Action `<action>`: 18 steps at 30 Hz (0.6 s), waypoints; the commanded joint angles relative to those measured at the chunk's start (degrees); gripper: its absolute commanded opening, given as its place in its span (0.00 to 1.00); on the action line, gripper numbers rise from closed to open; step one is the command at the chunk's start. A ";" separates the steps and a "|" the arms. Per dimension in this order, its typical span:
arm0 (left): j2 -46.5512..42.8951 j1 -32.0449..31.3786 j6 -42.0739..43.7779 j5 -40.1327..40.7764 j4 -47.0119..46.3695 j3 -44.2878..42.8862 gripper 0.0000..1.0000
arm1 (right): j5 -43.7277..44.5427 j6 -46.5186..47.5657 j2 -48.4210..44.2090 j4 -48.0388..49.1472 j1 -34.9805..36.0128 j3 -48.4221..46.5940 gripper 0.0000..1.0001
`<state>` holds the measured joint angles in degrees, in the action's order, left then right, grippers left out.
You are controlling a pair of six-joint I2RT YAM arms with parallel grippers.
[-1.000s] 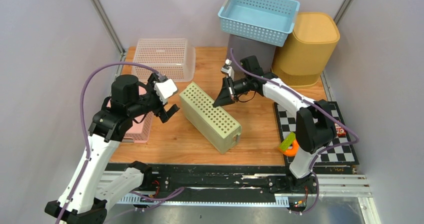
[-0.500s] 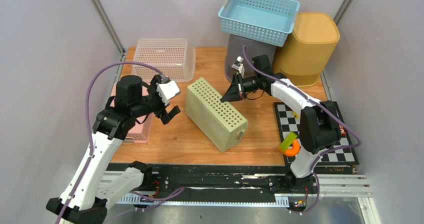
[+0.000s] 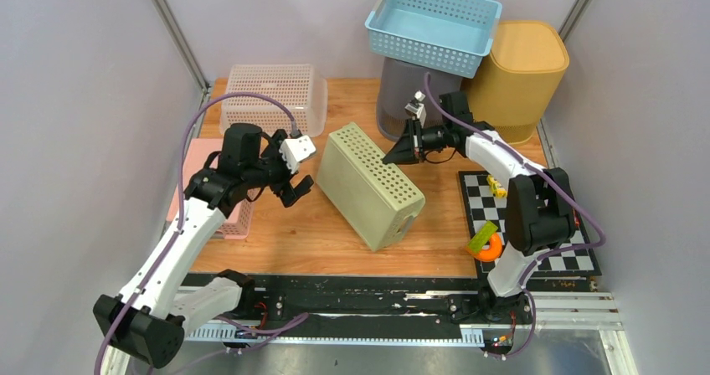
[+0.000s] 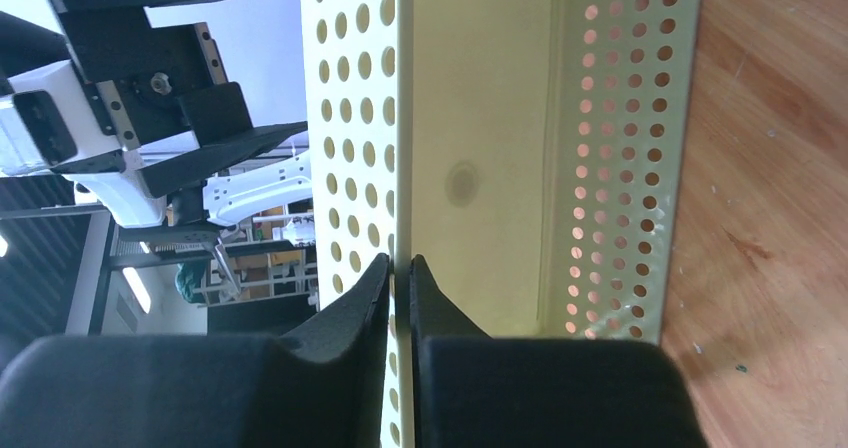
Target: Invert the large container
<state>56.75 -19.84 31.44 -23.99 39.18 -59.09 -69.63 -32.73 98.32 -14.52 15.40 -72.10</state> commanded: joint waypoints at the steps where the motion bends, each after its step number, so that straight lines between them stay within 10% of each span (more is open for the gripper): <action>1: 2.21 0.32 -1.00 -0.96 -4.09 1.44 1.00 | 2.76 2.73 0.31 -0.71 -2.34 1.93 0.11; 18: 8.30 0.32 -3.76 -1.97 -12.00 6.41 1.00 | 1.58 3.98 1.23 -0.66 -5.35 2.57 0.23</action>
<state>63.40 -19.84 28.91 -25.36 30.70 -54.15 -67.88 -30.22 98.50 -14.59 11.35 -70.48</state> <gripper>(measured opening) 0.997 0.229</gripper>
